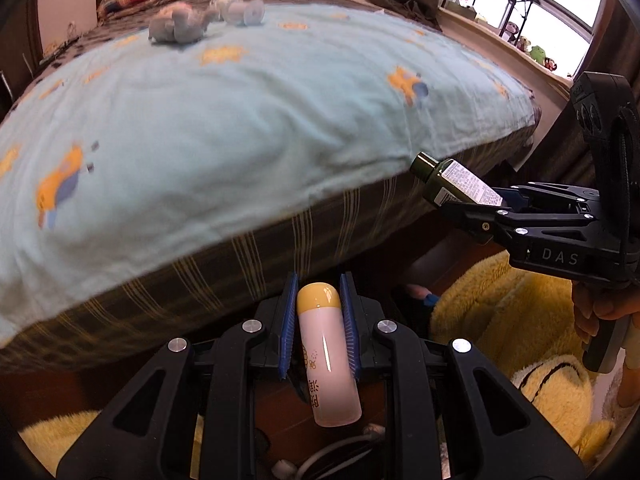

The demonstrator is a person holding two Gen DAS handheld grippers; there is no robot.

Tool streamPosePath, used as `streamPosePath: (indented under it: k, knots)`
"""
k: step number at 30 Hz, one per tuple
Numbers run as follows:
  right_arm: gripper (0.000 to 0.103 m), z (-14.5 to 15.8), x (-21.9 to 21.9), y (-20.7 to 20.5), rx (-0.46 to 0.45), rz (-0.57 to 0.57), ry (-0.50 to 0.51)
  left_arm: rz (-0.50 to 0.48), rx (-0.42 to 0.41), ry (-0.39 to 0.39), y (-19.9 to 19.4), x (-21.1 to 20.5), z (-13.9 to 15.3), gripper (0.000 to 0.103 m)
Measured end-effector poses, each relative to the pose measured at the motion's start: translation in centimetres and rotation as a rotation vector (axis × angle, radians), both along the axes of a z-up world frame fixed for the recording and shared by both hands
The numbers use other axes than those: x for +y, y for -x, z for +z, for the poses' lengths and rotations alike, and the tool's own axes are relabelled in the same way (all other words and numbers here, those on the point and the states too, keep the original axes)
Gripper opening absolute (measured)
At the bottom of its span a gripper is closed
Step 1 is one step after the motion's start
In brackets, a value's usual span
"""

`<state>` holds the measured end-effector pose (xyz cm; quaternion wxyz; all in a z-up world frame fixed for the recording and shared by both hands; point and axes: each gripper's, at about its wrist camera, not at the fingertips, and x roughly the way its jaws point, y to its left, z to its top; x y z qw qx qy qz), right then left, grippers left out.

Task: Collect trash
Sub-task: 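Carry the tube and green bottle off the bed down to the bin, then open both tools to drop the items into the bin and return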

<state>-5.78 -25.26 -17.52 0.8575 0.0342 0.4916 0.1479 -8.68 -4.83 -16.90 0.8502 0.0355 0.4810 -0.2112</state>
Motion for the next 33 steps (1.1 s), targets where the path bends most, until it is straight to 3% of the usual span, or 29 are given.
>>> streamPosePath:
  k: [15, 30, 33]
  knots:
    - [0.045, -4.8, 0.7, 0.3, 0.16, 0.008, -0.011, 0.023, 0.165, -0.018, -0.1, 0.5, -6.0, 0.02]
    - [0.047, -6.6, 1.4, -0.1, 0.211, -0.003, 0.017, -0.025, 0.201, -0.006, -1.1, -1.6, -7.2, 0.02]
    - [0.057, -6.1, 0.9, -0.5, 0.196, -0.014, 0.005, -0.025, 0.199, -0.009, -1.3, -1.8, -7.1, 0.031]
